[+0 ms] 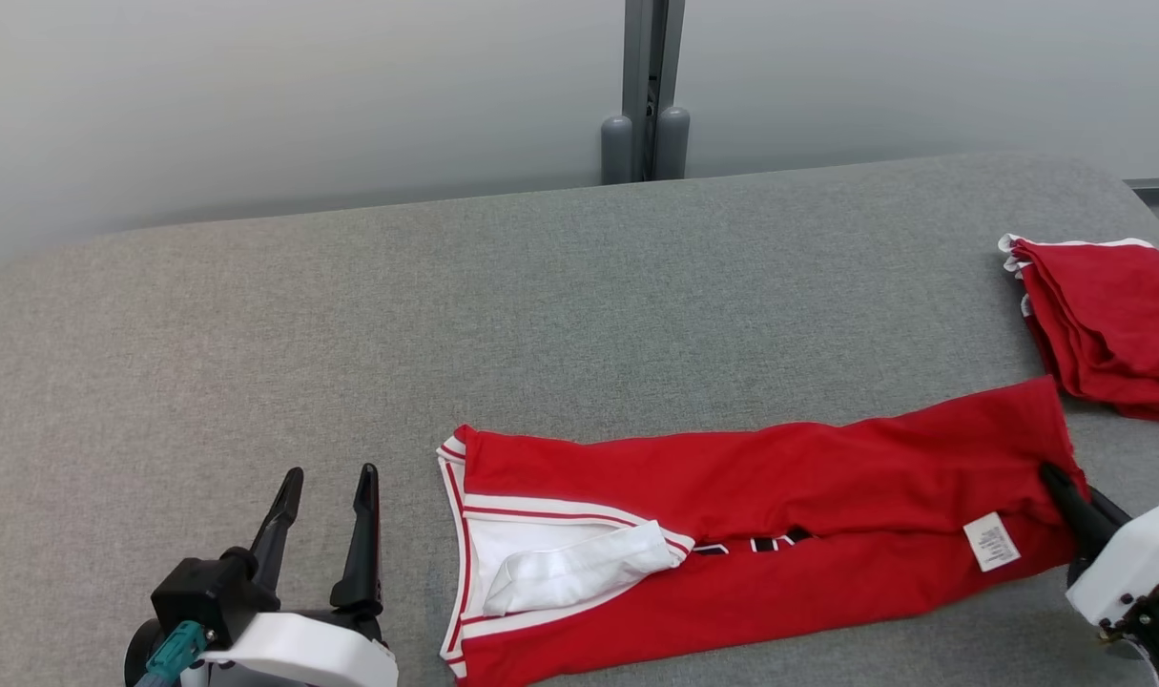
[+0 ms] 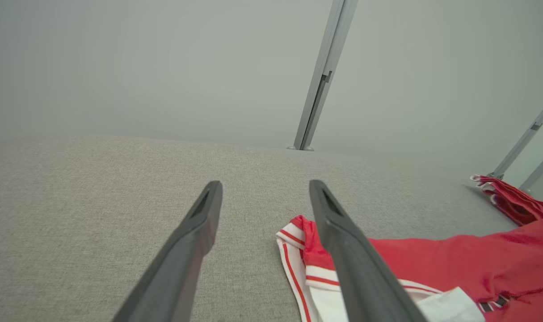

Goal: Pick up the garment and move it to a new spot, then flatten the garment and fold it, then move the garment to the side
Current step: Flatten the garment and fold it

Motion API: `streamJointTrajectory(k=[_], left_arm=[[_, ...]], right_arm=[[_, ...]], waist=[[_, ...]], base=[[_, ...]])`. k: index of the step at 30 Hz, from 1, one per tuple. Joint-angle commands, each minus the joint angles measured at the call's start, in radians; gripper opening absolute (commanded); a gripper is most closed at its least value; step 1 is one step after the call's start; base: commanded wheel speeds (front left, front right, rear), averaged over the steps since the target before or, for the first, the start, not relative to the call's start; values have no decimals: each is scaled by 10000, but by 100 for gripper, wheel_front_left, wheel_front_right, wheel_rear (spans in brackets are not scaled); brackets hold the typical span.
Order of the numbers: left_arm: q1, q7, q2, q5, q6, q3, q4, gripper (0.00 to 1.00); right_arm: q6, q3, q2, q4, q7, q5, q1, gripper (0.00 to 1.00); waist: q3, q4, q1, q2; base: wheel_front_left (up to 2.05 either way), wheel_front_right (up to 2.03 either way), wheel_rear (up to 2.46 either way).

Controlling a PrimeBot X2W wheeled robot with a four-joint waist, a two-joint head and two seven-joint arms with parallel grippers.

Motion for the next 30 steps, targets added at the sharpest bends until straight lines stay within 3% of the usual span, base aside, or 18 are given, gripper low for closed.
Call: streamJointTrajectory(k=[1, 10, 18, 24, 30], left_arm=[[-51, -36, 36, 54, -40, 5, 55, 100], [-21, -38, -1, 34, -106, -105, 182, 100], [-111, -42, -57, 0, -146, -154, 248, 100], [-183, -46, -116, -7, -211, -201, 285, 100], [-358, -38, -182, 34, -254, -291, 342, 100]], right_arm=[[4, 92, 84, -502, 197, 344, 136, 0], [6, 507, 236, -2615, 986, 854, 577, 0], [6, 895, 777, -4359, 1962, 1162, 834, 0], [6, 1623, 1509, -4978, 2666, 1393, 670, 0], [6, 2629, 2586, -4718, 2956, 1495, 176, 0]], waist=[[-44, -48, 0, 0], [-182, -37, 0, 0], [-207, 182, 0, 0], [-190, 449, 0, 0], [-126, 808, 0, 0]], base=[[0, 0, 0], [0, 0, 0], [0, 0, 0], [0, 0, 0], [0, 0, 0]])
